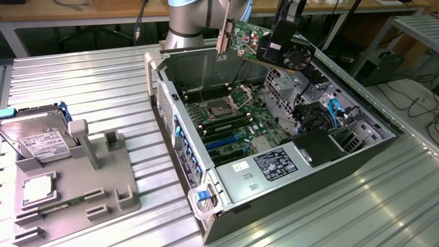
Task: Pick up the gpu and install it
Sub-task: 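Insert the gpu into the slot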
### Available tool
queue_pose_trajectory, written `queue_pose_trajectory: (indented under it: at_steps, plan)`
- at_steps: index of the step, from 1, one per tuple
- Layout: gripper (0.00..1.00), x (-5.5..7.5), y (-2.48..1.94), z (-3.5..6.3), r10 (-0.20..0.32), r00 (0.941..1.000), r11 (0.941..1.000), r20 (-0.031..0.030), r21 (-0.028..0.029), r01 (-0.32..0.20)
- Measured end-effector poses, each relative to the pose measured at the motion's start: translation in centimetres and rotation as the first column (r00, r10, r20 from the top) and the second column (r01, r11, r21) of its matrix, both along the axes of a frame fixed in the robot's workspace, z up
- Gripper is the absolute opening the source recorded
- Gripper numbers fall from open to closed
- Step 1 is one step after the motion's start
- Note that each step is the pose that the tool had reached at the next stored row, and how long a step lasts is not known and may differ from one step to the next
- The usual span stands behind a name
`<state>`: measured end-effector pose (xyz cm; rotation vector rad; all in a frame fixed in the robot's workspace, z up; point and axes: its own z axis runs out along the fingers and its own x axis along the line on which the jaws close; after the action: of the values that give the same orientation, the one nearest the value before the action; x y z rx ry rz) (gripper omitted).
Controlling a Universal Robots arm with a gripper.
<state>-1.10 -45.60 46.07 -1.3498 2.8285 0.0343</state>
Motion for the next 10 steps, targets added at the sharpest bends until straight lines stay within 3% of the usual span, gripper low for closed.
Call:
queue_pose_trajectory:
  at_steps: [10]
  plan:
    - [0.28, 0.00, 0.00, 0.00, 0.080, 0.9968, 0.9968, 0.0000, 0.0000, -0.080]
